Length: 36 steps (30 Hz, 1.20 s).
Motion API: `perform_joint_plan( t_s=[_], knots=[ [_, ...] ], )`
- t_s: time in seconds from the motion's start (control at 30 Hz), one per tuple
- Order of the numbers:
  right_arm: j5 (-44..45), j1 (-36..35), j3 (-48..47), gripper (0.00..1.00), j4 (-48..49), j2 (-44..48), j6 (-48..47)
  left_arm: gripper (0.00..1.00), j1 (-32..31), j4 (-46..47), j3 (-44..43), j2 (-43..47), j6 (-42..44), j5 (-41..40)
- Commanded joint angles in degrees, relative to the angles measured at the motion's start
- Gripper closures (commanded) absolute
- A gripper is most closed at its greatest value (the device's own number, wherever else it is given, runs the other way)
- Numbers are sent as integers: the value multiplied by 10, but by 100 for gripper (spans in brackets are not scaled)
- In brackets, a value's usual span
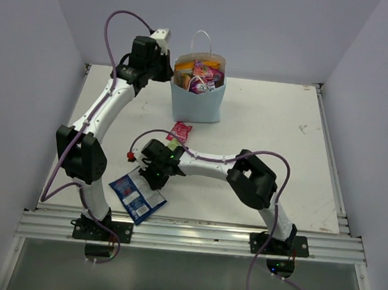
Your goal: Place the snacks into the paper bag
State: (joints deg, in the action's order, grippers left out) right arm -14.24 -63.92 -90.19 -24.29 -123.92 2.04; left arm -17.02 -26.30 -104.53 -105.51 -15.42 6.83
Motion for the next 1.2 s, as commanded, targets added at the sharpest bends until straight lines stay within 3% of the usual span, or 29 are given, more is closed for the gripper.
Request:
perform_joint_plan(
  t_s=[0.0, 0.1, 0.23, 0.3, 0.43, 0.67, 0.7, 0.77, 0.8, 0.9, 1.07, 1.17],
  knots=[
    [53, -4, 34, 100, -24, -35, -5, 100, 0, 11, 3, 29, 13, 2],
    [60, -4, 41, 55, -18, -8, -4, 100, 0, 11, 4, 29, 13, 4],
    [44, -5, 54, 34, -12, 24, -11, 100, 0, 9, 7, 32, 15, 6],
    [46, -10, 54, 28, -15, 26, -16, 100, 0, 8, 8, 34, 18, 6],
    [58, -22, 45, 25, -28, -7, -44, 100, 0, 9, 9, 37, 23, 3],
    [158, -47, 53, 31, -34, -58, -55, 100, 4, 12, 8, 39, 24, 1],
    [170, -48, 54, 42, -33, -60, -53, 100, 4, 13, 8, 39, 25, 1],
    [192, -48, 58, 53, -32, -68, -46, 100, 6, 13, 8, 39, 25, 2],
    [197, -48, 60, 72, -31, -73, -44, 100, 6, 13, 8, 37, 25, 2],
    [211, -47, 58, 100, -40, -88, -37, 100, 6, 13, 9, 36, 25, 5],
    [268, -43, 65, 100, -61, -14, -25, 100, 7, 15, 7, 35, 25, 7],
    [301, -16, 57, 100, -86, 99, 7, 100, 7, 13, 5, 36, 26, 7]
  ],
)
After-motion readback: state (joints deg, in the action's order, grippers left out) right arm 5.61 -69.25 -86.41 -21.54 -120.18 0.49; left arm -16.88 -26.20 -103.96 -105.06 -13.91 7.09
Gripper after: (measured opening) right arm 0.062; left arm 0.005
